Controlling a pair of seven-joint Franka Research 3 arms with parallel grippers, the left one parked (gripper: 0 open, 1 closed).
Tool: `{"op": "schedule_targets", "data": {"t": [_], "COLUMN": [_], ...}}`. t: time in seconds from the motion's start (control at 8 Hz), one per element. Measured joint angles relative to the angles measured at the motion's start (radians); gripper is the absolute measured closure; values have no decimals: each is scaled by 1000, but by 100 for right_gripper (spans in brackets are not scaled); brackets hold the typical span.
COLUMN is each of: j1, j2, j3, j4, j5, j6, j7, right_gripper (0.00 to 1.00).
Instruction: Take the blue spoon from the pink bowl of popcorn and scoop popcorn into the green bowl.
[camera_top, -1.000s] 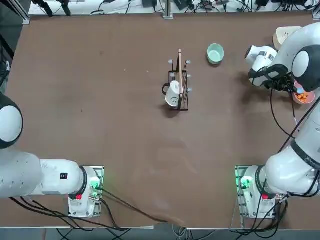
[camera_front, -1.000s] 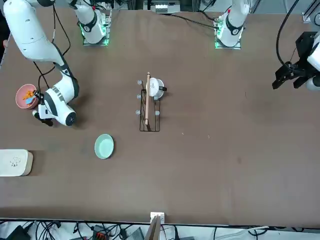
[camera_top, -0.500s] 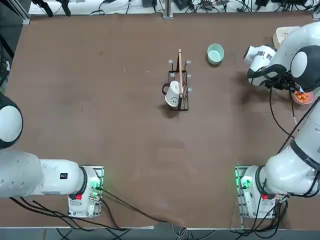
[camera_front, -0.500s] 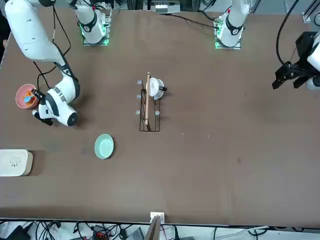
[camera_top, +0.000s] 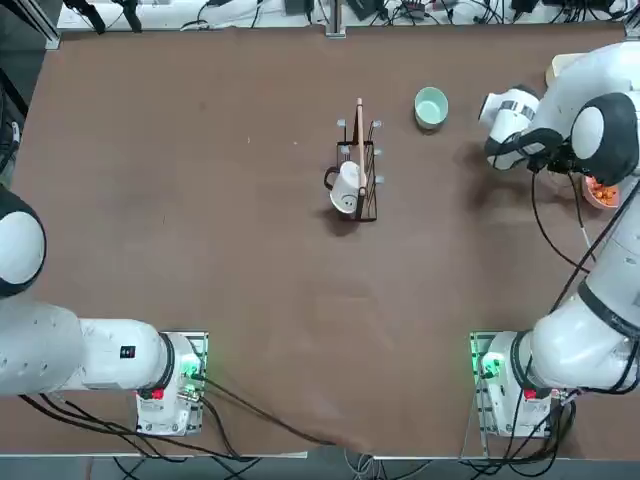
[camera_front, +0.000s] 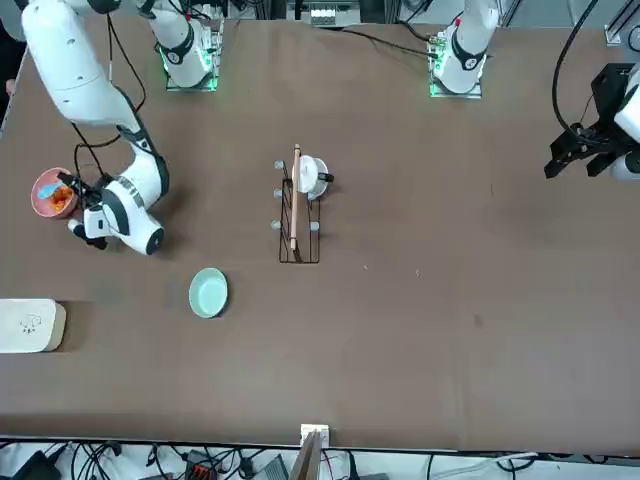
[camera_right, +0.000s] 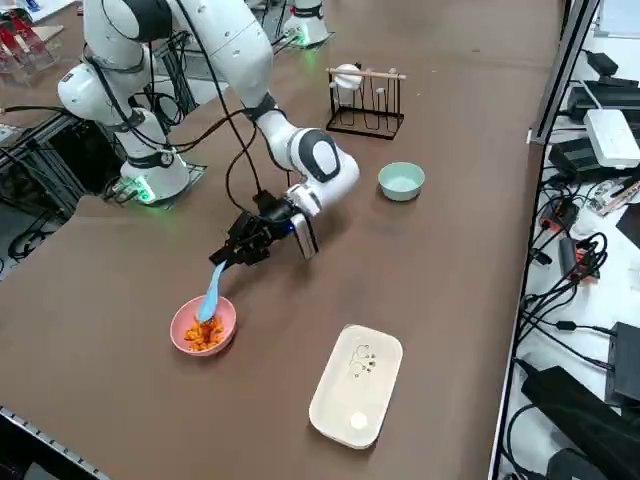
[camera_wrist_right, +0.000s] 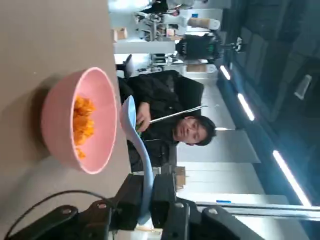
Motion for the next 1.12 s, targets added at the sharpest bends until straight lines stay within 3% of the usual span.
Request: {"op": "schedule_targets", "data": {"t": [0.38, 0.88, 1.12], "j1": [29, -14, -4], "j2": [5, 14, -5], "j3": [1, 2, 50], "j4": [20, 25, 23], "j5": [1, 3, 44], "j6": [-32, 85, 72], "j7": [0, 0, -1], "right_gripper": [87, 87, 87]}}
